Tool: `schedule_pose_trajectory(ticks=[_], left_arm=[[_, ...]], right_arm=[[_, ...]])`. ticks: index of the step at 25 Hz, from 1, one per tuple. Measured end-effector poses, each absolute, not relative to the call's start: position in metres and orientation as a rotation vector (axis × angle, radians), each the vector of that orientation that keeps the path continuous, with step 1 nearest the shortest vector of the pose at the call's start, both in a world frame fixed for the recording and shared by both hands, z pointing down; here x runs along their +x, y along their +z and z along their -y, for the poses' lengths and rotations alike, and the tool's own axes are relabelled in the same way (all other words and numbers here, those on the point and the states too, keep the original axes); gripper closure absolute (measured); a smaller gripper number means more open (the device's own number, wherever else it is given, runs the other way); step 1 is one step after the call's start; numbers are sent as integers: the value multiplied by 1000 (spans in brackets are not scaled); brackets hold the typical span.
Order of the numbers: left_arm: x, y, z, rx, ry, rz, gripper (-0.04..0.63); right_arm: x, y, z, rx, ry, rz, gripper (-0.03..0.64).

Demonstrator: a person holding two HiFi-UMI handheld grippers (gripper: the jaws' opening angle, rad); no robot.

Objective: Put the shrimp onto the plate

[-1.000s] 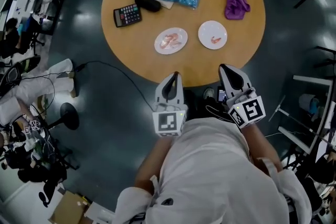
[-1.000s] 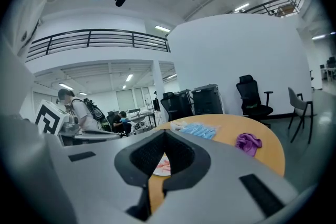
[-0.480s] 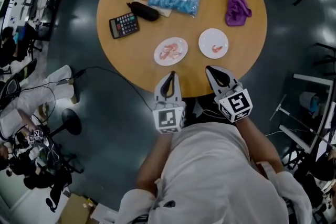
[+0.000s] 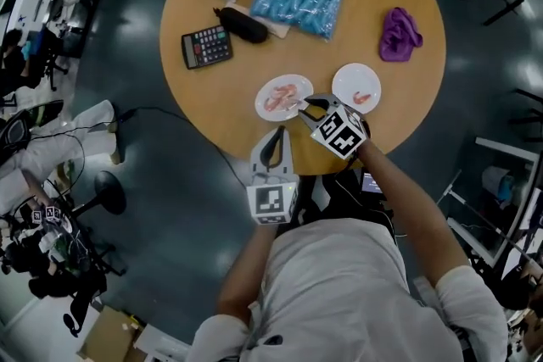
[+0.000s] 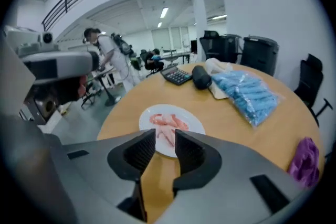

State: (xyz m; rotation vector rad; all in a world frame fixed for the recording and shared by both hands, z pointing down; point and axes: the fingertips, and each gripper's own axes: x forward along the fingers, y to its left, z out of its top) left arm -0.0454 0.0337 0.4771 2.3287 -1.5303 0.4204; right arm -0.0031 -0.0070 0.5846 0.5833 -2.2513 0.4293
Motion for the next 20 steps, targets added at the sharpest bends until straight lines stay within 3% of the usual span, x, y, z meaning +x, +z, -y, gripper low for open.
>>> schedule_pose_trajectory(ticks=[8,20], left_arm=[[-58,492,-29,2291,431,1525,588],[-75,491,-27,2255,402,1556,588]], right_arm=[[-32,647,21,232,256,2008,529],[-41,657,15,87,270,1921,531]])
